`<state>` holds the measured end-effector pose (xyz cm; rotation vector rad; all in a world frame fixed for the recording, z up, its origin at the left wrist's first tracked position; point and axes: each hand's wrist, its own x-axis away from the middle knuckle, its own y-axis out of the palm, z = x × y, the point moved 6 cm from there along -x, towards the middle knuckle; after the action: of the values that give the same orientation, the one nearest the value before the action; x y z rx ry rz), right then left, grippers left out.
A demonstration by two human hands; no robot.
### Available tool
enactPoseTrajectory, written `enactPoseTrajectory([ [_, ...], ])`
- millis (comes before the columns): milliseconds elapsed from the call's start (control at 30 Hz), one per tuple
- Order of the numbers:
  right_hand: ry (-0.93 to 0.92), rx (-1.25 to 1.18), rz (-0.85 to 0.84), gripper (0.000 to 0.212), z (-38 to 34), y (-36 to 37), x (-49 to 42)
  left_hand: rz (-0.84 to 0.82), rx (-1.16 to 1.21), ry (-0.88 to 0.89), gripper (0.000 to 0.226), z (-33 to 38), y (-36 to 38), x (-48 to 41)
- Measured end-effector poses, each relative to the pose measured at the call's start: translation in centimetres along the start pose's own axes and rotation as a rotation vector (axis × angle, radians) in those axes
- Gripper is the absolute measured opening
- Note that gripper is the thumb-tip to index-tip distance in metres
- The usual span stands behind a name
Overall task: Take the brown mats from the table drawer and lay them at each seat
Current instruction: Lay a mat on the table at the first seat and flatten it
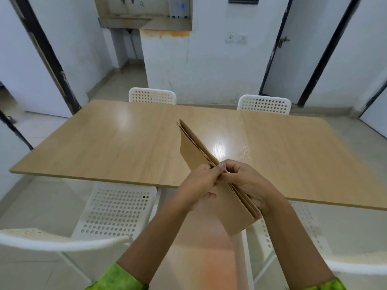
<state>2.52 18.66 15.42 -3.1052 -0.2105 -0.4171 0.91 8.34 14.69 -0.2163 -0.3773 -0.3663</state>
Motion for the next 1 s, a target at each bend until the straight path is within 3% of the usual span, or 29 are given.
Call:
enactPoseTrajectory([
  [333,-0.040,-0.084,-0.058,0.025,-1.8,2.2,-3.8,-0.052,0.136,0.182,0.034,1.5,-5.1,-2.7],
  [467,0.001,-0.018,-0.080,0.020,-3.2,0.7,-6.2,0.029,0.257,0.218,0.021,1.3,-6.2,-5.0],
  [567,-0.113,0.546,0.036,0.025,-5.9,-1.1,-9.5,0.092,0.484,0.291,0.024,0.8,-6.8,-7.7],
  [633,-0.239,0.930,0.209,0.029,-7.7,-2.4,-12.2,0.156,0.631,0.306,0.025,0.2,-7.4,-9.9],
  [733,-0.348,1.119,0.378,0.028,-9.4,-4.8,-16.3,0.289,0.825,0.201,0.028,-2.3,-8.0,-13.7],
  [1000,-0.321,1.406,0.515,0.036,-8.1,-10.5,-27.1,0.545,1.099,-0.098,0.031,-10.5,-7.6,-19.5],
])
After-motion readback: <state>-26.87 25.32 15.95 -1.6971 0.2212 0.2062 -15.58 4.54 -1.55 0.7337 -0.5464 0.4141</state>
